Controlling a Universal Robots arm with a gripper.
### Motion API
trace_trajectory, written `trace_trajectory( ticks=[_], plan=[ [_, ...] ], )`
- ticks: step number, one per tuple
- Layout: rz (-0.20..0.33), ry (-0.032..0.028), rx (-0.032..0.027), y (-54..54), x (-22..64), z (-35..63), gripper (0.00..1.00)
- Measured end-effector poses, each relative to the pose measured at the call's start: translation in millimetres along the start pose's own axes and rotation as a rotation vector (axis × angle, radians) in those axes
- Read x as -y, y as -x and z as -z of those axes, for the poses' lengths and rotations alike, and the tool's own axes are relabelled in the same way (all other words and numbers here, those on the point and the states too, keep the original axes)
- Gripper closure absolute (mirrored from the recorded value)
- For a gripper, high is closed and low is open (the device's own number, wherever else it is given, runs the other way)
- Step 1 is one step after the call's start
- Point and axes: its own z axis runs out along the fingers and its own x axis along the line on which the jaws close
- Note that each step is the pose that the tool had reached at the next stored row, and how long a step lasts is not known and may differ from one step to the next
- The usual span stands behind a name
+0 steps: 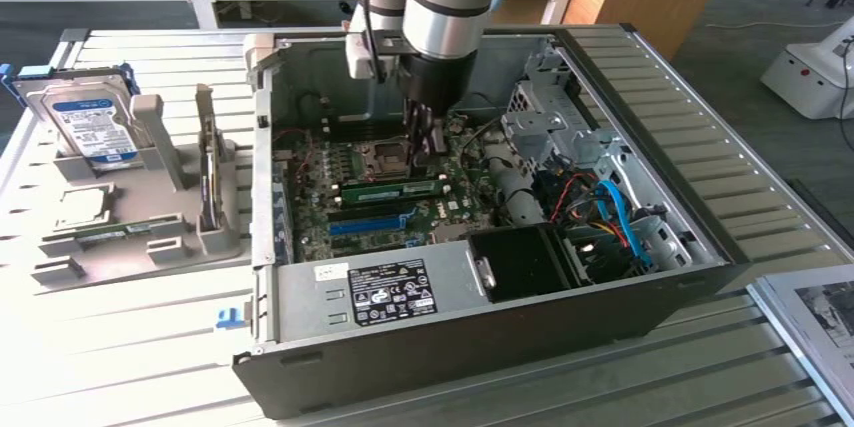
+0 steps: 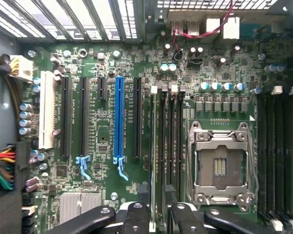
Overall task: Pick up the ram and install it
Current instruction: 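Insert the ram into the slot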
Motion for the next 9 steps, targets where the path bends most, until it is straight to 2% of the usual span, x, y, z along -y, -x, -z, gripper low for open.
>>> trace_trajectory(
  ticks=[9],
  plan=[
    [0.0, 0.0, 0.0, -0.1, 0.2, 23.0, 0.75]
  ],
)
